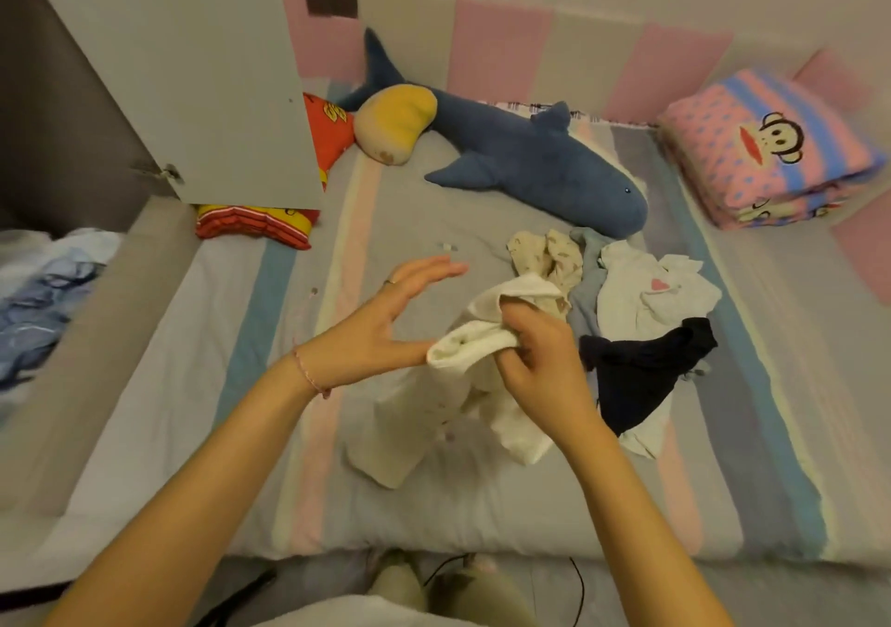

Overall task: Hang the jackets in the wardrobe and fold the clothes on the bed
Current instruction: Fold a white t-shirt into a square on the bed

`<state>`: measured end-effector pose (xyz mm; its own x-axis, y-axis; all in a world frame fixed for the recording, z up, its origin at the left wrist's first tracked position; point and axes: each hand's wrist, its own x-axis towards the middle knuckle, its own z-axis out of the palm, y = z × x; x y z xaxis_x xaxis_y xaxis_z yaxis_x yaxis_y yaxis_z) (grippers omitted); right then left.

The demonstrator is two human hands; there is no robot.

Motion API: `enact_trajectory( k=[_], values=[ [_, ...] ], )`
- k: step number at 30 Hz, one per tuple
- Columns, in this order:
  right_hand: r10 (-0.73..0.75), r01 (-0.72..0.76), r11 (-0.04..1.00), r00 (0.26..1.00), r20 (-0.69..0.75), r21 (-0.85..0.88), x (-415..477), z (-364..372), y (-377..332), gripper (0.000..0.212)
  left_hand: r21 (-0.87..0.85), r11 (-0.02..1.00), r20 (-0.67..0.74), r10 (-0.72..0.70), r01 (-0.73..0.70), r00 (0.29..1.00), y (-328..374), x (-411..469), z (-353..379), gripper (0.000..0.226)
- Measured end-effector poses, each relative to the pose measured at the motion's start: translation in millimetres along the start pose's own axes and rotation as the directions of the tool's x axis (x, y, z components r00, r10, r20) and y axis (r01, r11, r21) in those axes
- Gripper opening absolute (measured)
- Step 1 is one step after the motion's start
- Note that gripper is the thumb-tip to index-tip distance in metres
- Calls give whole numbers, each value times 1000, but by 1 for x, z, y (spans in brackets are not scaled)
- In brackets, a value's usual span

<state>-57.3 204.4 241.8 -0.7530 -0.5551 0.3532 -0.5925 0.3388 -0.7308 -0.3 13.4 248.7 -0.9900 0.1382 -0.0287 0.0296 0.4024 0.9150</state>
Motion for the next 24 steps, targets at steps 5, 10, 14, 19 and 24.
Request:
enact_trajectory(
  k=[5,10,14,19,24],
  values=[
    [34,-23,991,995,-89,130,18,-19,-12,44,-77,993,79,92,-86,993,34,8,7,91],
    [-30,25,983,999,28,180,27,-46,-13,52,77,991,-55,114,-110,992,52,27,21,100],
    [-33,35,998,999,-37,55,32,-80,-2,45,311,945,-279,196,-105,940,56,27,22,36],
    [-117,112,992,989,-93,-58,41,-106,6,25,609,773,-522,222,177,824,60,29,9,22],
    [-168,172,984,982,-80,44,55,-96,-7,10,564,825,-348,188,45,918,83,42,25,34]
  ],
)
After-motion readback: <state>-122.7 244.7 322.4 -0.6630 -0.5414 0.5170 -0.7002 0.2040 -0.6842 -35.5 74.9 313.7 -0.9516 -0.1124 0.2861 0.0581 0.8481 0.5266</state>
